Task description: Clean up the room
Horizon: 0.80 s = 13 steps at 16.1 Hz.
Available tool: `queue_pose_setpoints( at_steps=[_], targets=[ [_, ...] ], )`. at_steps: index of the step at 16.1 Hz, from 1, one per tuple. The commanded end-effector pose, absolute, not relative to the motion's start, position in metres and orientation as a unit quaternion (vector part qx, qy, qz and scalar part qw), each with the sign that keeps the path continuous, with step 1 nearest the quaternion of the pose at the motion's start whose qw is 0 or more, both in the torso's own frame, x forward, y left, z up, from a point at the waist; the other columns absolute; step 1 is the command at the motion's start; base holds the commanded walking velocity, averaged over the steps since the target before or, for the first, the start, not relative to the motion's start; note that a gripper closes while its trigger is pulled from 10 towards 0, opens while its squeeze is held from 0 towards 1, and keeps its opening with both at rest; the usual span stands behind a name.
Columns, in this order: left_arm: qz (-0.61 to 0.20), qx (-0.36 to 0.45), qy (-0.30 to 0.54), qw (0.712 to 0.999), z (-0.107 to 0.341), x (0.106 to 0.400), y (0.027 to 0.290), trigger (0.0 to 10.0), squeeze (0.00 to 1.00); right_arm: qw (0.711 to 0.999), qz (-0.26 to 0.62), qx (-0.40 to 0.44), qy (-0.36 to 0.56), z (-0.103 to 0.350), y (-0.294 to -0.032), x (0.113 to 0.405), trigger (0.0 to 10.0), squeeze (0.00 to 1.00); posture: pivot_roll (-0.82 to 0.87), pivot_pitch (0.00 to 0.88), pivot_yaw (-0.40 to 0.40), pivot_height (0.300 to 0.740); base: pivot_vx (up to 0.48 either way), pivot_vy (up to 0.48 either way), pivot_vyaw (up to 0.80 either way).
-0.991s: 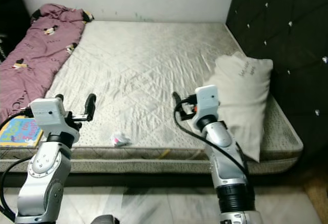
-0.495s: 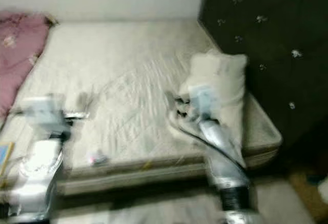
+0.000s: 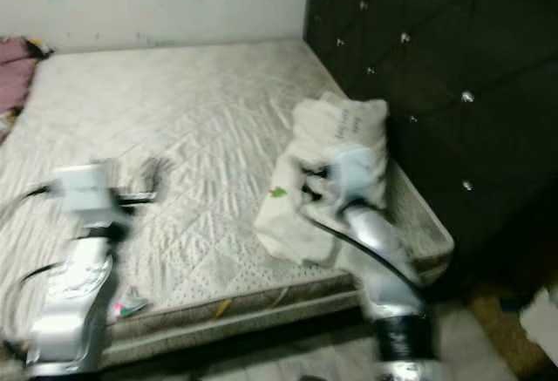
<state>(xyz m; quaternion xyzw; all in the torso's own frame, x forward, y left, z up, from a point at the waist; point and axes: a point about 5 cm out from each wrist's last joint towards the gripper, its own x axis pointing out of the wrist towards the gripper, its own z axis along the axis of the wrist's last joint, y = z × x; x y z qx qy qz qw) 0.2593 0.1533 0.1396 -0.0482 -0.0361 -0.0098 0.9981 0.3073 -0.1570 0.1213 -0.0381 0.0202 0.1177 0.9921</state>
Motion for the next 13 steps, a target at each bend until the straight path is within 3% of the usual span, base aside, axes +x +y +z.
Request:
queue_pose_setpoints(
  at_steps=[1,4,13],
  targets=[
    [0.013,-0.042,-0.025,0.999,0.1357,0.257,0.1669,10.0,0.0,0.99,0.136,-0.034,0.003,0.1288,-0.1427,0.3099,10.0,0.0,0.05,0.0,-0.056,0.74,0.0,0.0,0.8],
    [0.015,-0.042,-0.024,0.999,0.135,0.2571,0.167,10.0,0.0,0.99,0.139,-0.03,0.005,0.1281,-0.1424,0.3098,10.0,0.0,0.05,0.0,-0.058,0.74,0.0,0.0,0.78],
    [0.013,-0.043,-0.022,0.999,0.1336,0.2569,0.1661,10.0,0.0,0.989,0.144,-0.027,0.014,0.1249,-0.1428,0.3097,10.0,0.0,0.05,0.0,-0.059,0.74,0.0,0.469,0.0]
  ],
)
